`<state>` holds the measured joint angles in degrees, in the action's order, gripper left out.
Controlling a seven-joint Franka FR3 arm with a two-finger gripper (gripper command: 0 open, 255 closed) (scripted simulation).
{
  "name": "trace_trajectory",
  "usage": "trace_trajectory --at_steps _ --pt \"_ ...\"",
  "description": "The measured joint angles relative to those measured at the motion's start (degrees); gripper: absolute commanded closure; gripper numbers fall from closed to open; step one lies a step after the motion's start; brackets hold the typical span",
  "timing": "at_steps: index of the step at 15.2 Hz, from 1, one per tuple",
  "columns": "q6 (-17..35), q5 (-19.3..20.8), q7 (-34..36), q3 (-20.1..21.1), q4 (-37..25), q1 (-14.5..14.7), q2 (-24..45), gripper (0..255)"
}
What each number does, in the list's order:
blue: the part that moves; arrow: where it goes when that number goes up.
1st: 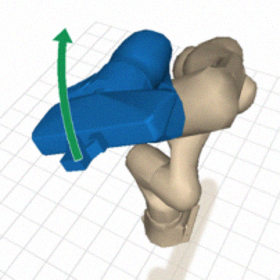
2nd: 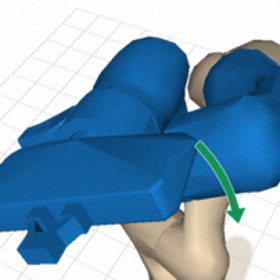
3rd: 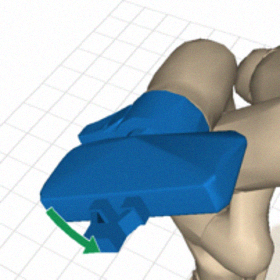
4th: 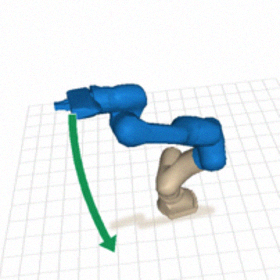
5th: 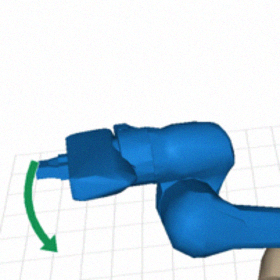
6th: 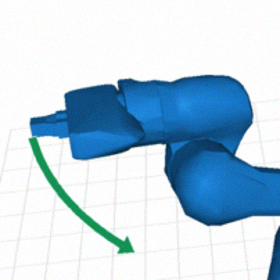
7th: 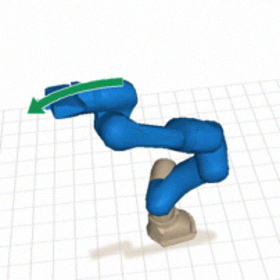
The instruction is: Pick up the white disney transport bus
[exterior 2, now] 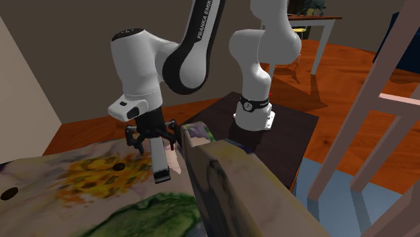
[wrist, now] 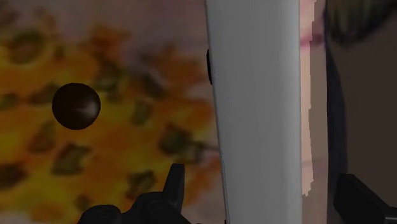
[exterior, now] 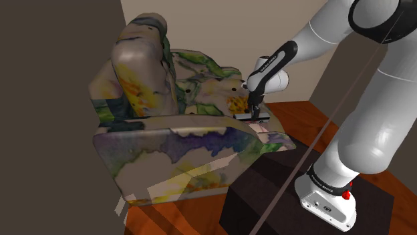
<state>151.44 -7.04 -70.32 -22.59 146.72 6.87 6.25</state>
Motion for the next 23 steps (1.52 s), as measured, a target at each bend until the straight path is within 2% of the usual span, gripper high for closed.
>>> trace_trajectory --at_steps 4,5,15,23 --pt "3.02 -3.47 -2.70 1.18 -0.05 -0.64 3.47 0" --pt "3.36 -3.77 -2.92 1.31 0.03 -0.71 3.74 255" --pt "3.68 -4.11 -3.19 1.47 0.01 -0.79 4.04 255" --pt "-1.92 2.11 1.31 -0.75 0.20 0.24 -2.38 255"
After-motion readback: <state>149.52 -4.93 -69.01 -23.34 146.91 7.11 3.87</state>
